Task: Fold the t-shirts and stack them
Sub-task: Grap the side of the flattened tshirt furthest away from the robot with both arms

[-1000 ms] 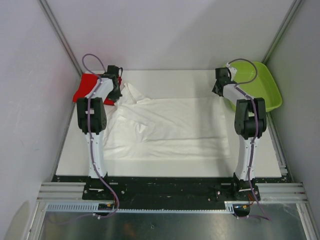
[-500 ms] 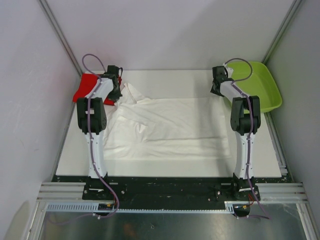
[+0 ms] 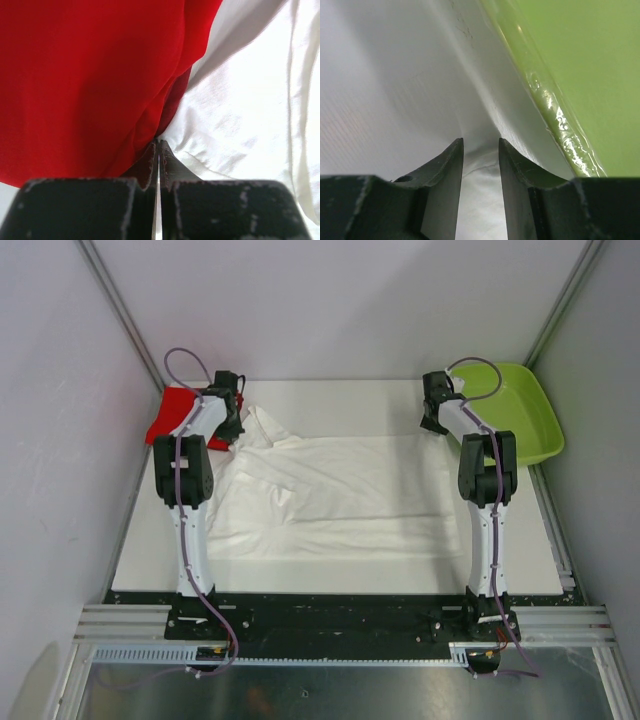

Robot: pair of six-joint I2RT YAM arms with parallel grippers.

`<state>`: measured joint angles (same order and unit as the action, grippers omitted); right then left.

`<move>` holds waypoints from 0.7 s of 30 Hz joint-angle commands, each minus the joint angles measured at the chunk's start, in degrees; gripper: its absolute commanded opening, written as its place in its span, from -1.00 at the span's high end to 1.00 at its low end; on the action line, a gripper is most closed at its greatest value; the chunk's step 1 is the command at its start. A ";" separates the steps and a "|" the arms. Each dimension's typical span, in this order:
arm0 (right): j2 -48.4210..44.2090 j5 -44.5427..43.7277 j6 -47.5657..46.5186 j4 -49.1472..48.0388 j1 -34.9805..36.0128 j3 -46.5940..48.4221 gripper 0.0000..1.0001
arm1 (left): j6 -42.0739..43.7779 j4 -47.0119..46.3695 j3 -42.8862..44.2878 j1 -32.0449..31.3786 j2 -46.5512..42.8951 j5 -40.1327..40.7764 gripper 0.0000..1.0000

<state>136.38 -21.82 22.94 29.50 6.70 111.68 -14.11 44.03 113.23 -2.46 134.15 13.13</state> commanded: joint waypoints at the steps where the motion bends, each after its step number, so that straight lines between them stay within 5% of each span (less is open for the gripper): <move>1: -0.64 -1.96 0.90 2.58 0.65 -0.06 0.23 | -0.90 -0.70 0.65 -0.16 -3.19 -0.70 1.00; 21: -3.69 -6.18 -2.22 0.57 2.33 -0.21 0.22 | -0.83 -0.68 1.28 0.24 -2.75 -1.21 1.00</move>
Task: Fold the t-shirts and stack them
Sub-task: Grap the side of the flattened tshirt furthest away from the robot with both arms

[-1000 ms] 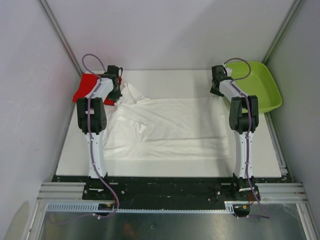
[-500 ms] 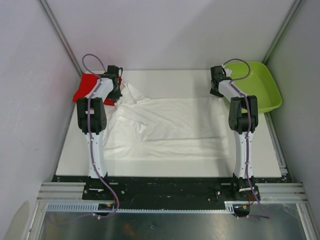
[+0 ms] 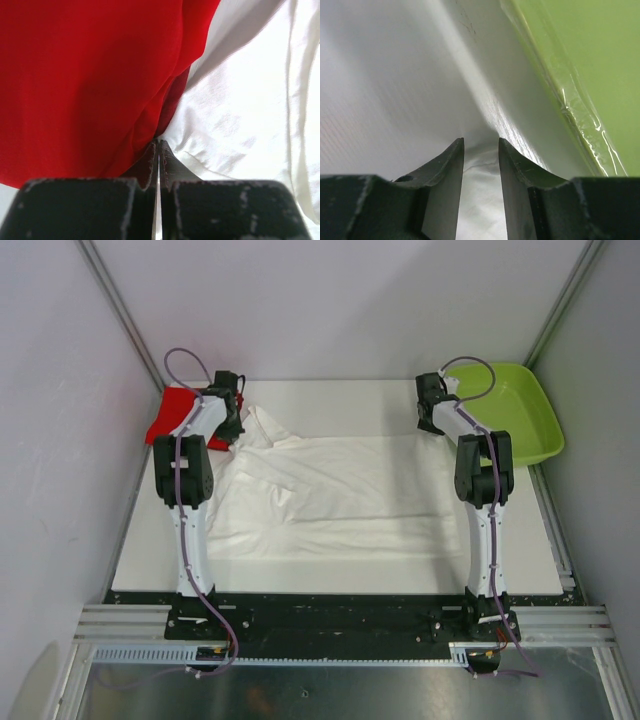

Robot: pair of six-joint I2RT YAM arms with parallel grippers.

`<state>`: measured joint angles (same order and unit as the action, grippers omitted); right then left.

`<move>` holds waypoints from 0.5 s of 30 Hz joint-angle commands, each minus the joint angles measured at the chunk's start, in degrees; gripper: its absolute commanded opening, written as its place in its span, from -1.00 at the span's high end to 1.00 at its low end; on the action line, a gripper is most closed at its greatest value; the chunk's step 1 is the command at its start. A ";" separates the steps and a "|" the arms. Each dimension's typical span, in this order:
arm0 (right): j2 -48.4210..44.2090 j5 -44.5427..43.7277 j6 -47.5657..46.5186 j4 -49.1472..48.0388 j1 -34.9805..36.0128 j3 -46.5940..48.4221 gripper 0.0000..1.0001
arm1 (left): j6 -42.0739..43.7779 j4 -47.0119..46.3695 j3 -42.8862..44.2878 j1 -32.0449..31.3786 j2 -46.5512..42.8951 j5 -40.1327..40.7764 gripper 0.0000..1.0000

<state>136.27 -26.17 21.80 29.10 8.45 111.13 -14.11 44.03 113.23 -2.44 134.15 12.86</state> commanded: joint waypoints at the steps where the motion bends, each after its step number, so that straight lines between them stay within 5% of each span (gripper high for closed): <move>1: -3.57 -1.76 -1.20 0.96 0.64 0.55 0.21 | -0.83 -0.69 1.24 0.27 -2.71 -0.97 1.00; 15: -4.73 -3.81 -1.83 1.77 1.24 0.51 0.24 | -0.91 -0.70 1.42 0.33 -2.56 -1.12 1.00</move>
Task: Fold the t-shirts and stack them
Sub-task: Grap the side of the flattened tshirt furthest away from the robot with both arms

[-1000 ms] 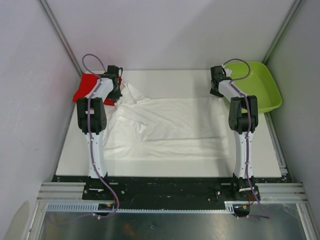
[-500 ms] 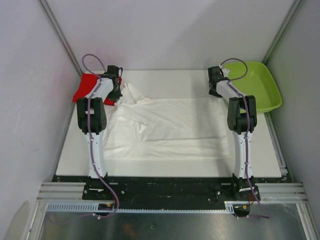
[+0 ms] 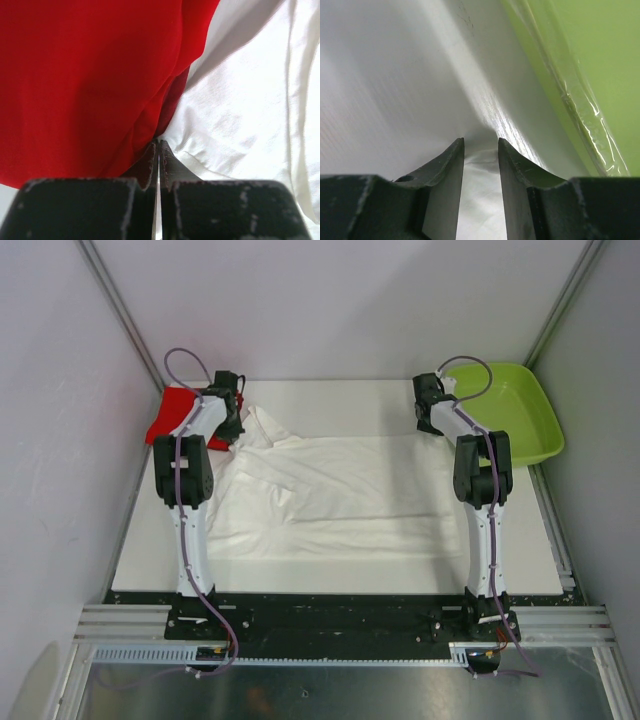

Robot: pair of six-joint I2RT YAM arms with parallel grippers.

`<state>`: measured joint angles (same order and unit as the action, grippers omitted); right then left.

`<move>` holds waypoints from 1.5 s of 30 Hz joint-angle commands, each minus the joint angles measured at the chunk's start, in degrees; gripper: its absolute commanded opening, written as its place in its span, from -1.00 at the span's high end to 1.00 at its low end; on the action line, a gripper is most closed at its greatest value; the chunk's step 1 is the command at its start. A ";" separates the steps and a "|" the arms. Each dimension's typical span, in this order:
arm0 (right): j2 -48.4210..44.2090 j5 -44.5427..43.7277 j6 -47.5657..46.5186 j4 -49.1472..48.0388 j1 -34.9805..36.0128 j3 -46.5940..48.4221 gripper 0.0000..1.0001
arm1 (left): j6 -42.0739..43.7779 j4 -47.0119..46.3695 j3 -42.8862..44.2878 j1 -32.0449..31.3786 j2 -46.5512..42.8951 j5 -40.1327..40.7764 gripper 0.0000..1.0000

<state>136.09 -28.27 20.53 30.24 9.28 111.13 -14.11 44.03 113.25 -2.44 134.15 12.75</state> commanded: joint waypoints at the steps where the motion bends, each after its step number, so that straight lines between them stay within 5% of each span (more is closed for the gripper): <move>1: -4.58 -1.35 -0.31 0.80 0.31 0.50 0.25 | -0.83 -0.70 1.38 0.33 -2.57 -1.04 1.00; 13: -4.06 0.55 1.71 1.13 0.21 -2.77 0.33 | -1.01 -0.70 1.33 0.41 -2.55 -1.10 1.00; 23: -5.18 -0.72 1.80 0.71 -0.02 -2.40 0.98 | -1.16 -0.67 1.64 0.42 -2.94 -1.06 1.00; 45: -13.99 -2.91 1.47 -0.84 -0.08 -6.41 1.00 | -1.41 -2.08 -1.80 0.41 -10.79 -0.14 1.00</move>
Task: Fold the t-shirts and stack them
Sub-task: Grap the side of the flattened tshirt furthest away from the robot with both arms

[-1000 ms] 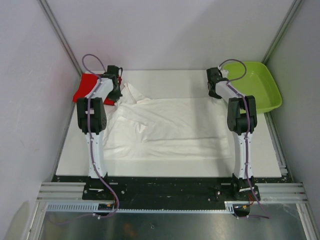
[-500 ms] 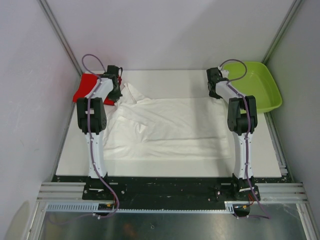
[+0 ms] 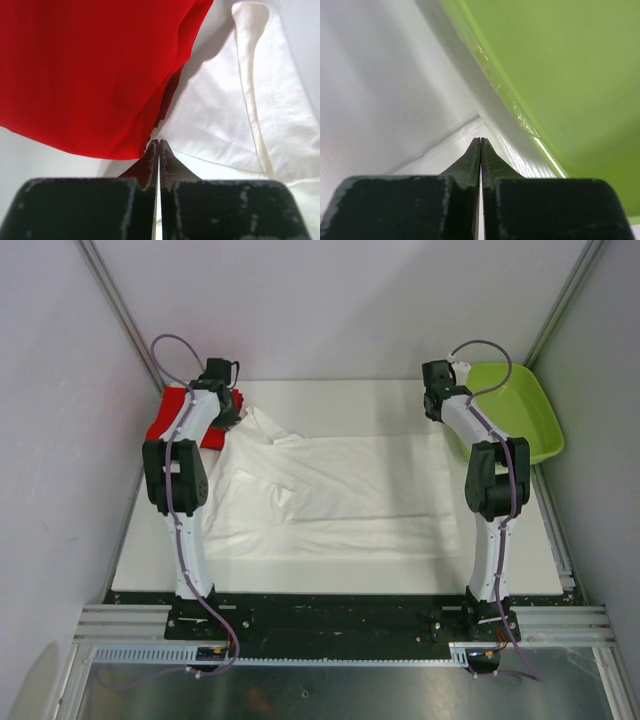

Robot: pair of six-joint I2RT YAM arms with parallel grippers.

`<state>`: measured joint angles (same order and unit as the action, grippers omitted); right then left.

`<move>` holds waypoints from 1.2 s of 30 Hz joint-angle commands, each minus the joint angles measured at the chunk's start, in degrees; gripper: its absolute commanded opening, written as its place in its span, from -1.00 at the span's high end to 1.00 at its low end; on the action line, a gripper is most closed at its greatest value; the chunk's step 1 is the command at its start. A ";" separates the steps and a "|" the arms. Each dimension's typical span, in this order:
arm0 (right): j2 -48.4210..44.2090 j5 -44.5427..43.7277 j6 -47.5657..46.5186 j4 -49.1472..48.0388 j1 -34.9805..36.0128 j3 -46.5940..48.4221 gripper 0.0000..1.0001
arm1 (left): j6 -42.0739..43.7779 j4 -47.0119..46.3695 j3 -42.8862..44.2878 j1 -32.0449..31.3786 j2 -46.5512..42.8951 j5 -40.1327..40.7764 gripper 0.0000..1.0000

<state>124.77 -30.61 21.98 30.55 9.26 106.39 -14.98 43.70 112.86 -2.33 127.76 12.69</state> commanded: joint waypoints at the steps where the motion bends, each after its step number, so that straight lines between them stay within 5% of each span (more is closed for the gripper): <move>1: -2.72 0.21 -0.03 -1.17 -0.09 -1.91 1.00 | -0.47 -1.90 -1.63 0.30 -4.47 -0.41 1.00; 4: -2.32 1.43 -0.75 -1.46 0.02 -2.07 0.95 | -0.59 -2.04 -1.68 0.33 -3.95 -1.09 1.00; 8: 0.00 2.90 -0.85 -0.46 -0.42 -1.19 0.52 | -0.68 -2.23 -1.85 0.29 -3.27 -1.32 1.00; 14: 4.05 3.91 -0.20 0.23 -0.64 1.40 0.33 | -0.63 -2.51 -1.65 0.30 -2.50 -1.32 1.00; 36: 10.87 3.02 1.56 3.25 -0.73 7.35 0.34 | -0.32 -3.00 -0.88 0.31 -0.77 -1.10 1.00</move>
<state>134.65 -26.50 22.46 33.04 8.78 111.26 -15.00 42.52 111.31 -2.33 126.78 11.60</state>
